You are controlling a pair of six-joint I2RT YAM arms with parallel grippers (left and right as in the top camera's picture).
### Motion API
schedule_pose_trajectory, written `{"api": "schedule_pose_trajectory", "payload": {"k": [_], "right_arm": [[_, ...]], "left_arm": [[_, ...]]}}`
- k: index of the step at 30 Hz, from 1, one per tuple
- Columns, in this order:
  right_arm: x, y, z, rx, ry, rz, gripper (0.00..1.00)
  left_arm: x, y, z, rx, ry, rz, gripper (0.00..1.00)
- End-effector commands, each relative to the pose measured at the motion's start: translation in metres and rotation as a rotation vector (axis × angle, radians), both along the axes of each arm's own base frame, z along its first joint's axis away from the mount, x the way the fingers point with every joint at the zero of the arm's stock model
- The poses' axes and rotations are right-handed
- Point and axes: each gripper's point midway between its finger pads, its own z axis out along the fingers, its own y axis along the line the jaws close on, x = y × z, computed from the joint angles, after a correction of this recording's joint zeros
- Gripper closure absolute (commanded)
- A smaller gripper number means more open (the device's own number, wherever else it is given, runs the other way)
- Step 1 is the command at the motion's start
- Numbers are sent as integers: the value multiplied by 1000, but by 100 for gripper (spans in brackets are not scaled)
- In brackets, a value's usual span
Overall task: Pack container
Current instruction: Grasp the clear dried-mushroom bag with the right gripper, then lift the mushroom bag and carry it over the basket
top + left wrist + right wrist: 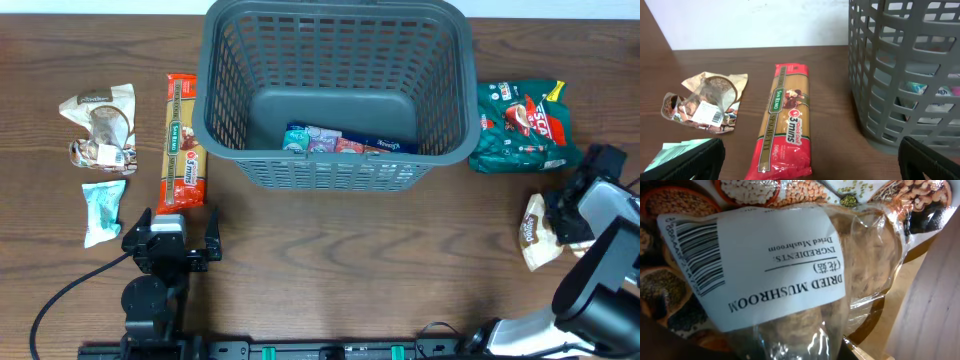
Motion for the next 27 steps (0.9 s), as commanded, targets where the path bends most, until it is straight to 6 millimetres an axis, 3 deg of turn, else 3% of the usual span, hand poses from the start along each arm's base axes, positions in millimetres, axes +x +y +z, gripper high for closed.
{"api": "schedule_pose_trajectory", "payload": {"k": [1, 6, 12, 18, 27], "right_arm": [[28, -10, 52, -64, -119, 96, 99], [40, -16, 114, -142, -202, 154, 99], [54, 0, 182, -208, -260, 321, 99], [78, 41, 243, -297, -261, 609, 99], [99, 123, 327, -347, -358, 906, 99]], "left_arm": [[-1, 0, -13, 8, 38, 2, 1], [-1, 0, -13, 8, 38, 2, 1], [-1, 0, -13, 8, 38, 2, 1], [-1, 0, -13, 8, 38, 2, 1], [-1, 0, -13, 8, 38, 2, 1]]}}
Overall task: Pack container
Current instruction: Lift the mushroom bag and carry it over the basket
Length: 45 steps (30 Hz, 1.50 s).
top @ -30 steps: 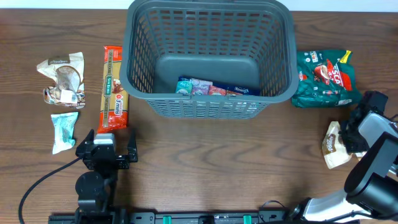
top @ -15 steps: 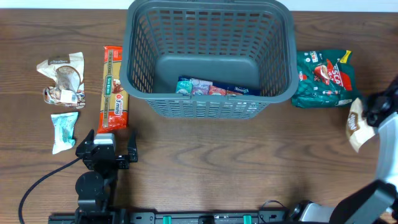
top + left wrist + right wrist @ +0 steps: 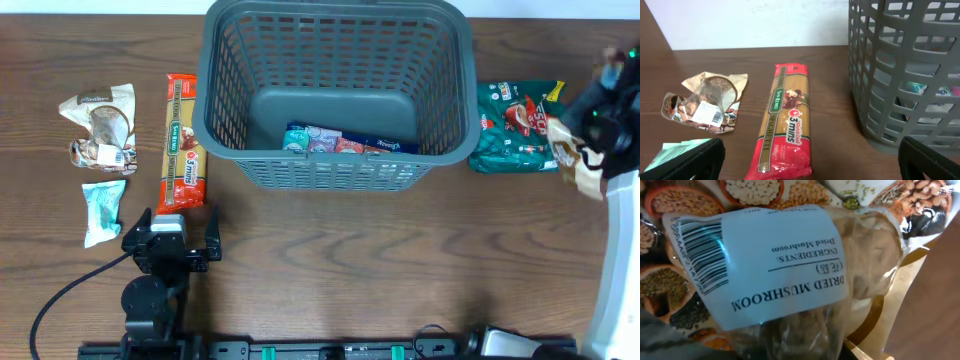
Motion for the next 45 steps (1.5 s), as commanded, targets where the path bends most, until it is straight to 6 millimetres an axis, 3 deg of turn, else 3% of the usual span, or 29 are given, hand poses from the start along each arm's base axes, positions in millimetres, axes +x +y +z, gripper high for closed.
{"api": "schedule_pose_trajectory", "payload": {"k": [1, 7, 13, 29, 34, 45], "right_arm": [[3, 30, 42, -49, -72, 136, 99], [4, 84, 75, -64, -130, 300, 99], [2, 134, 80, -57, -135, 443, 99], [3, 258, 9, -115, 103, 840, 99], [9, 271, -4, -120, 132, 866, 99], [27, 255, -7, -103, 122, 825, 99]], "left_arm": [[-1, 0, -13, 8, 38, 2, 2], [-1, 0, -13, 8, 38, 2, 1], [-1, 0, -13, 8, 38, 2, 1], [-1, 0, -13, 8, 38, 2, 1], [-1, 0, -13, 8, 38, 3, 1], [-1, 0, -13, 8, 38, 2, 1]]}}
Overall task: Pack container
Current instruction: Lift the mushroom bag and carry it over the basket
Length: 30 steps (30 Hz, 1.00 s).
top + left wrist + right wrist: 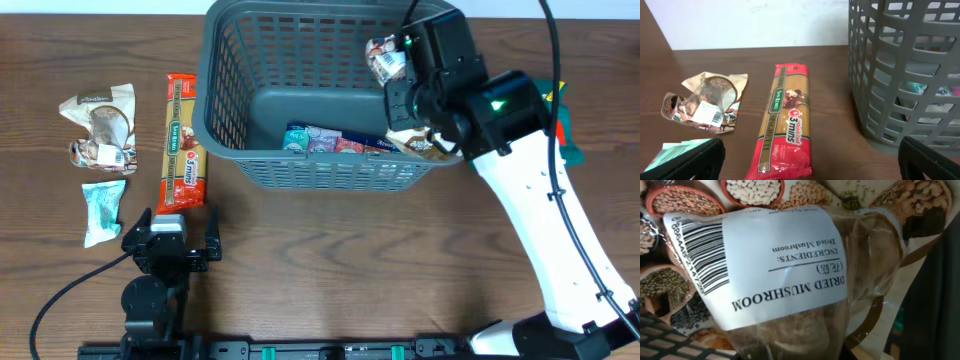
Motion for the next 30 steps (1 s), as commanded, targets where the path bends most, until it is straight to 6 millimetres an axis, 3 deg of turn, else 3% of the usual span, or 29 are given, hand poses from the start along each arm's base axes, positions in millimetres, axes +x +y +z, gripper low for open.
{"api": "schedule_pose_trajectory", "payload": {"k": [1, 11, 23, 30], "right_arm": [[5, -2, 4, 13, -6, 29, 99], [23, 5, -32, -38, 87, 79, 99], [67, -11, -22, -11, 98, 40, 99], [72, -15, -52, 48, 203, 56, 99]], "left_arm": [[-1, 0, -13, 8, 38, 2, 1], [-1, 0, -13, 8, 38, 2, 1], [-1, 0, -13, 8, 38, 2, 1], [-1, 0, -13, 8, 38, 2, 1]]}}
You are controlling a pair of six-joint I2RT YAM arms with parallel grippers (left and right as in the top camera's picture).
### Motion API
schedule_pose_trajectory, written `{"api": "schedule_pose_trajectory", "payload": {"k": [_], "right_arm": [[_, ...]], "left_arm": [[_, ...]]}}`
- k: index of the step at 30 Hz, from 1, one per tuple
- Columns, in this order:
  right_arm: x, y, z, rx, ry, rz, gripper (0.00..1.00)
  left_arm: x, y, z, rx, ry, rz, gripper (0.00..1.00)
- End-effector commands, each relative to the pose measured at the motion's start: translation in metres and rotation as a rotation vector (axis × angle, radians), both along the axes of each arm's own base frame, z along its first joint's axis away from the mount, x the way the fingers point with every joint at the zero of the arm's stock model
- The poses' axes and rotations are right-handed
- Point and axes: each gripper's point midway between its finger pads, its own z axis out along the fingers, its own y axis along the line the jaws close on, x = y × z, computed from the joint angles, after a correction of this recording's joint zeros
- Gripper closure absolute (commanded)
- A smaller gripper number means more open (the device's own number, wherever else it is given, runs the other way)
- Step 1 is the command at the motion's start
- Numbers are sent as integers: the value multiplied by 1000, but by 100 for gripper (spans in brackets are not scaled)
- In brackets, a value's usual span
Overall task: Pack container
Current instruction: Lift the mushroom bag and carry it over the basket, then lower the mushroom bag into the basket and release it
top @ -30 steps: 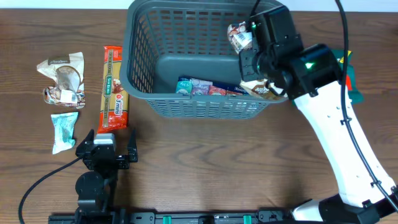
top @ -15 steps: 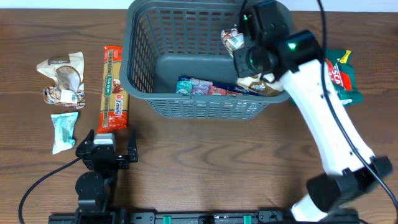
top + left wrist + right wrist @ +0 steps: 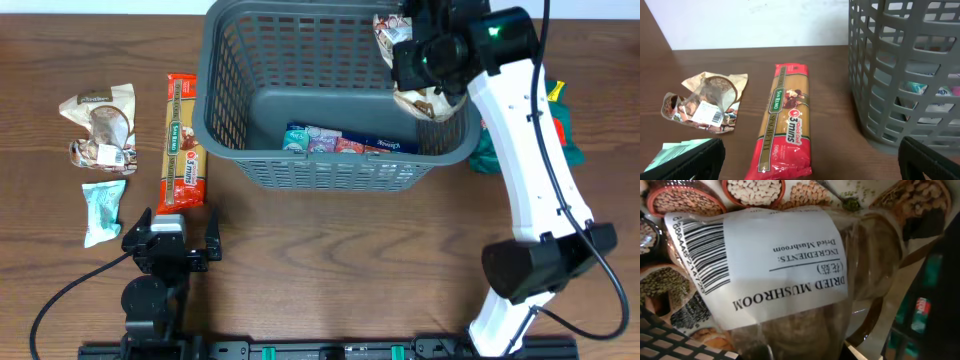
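Observation:
My right gripper (image 3: 432, 52) is shut on a bag of dried mushrooms (image 3: 420, 98) and holds it over the far right corner of the grey basket (image 3: 330, 172). That bag (image 3: 785, 265) fills the right wrist view, white label towards the camera. Some packets (image 3: 345, 139) lie on the basket floor by its near wall. At the table's front left, my left gripper (image 3: 170, 243) rests open with nothing in it, just short of the near end of a red spaghetti pack (image 3: 787, 122).
Left of the basket lie the spaghetti pack (image 3: 181, 140), a crumpled clear bag (image 3: 98, 125) and a mint-green packet (image 3: 102, 210). A green snack bag (image 3: 558, 125) lies right of the basket, partly behind my right arm.
My right gripper, still holding the mushroom bag, has moved from over the basket's right side to farther back, at its far right corner. The left arm has not moved.
My right gripper was down on the mushroom bag at the table's right front. Then it held the bag up near the green snack bag at the right edge. Then it was over the basket's right side, and now at its far right corner.

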Motion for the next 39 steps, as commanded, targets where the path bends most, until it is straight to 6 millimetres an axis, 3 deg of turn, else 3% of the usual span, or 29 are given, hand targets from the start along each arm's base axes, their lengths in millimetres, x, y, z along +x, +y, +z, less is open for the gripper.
{"api": "schedule_pose_trajectory", "payload": {"k": [1, 10, 25, 36, 39], "right_arm": [[8, -1, -20, -6, 45, 29, 99], [11, 8, -37, -17, 78, 51, 99], [12, 8, -40, -18, 82, 50, 99], [11, 12, -75, -43, 176, 59, 99], [12, 15, -76, -43, 175, 65, 99]], "left_arm": [[-1, 0, -13, 8, 38, 2, 1], [-1, 0, -13, 8, 38, 2, 1], [-1, 0, -13, 8, 38, 2, 1], [-1, 0, -13, 8, 38, 2, 1], [-1, 0, -13, 8, 38, 3, 1]]}}
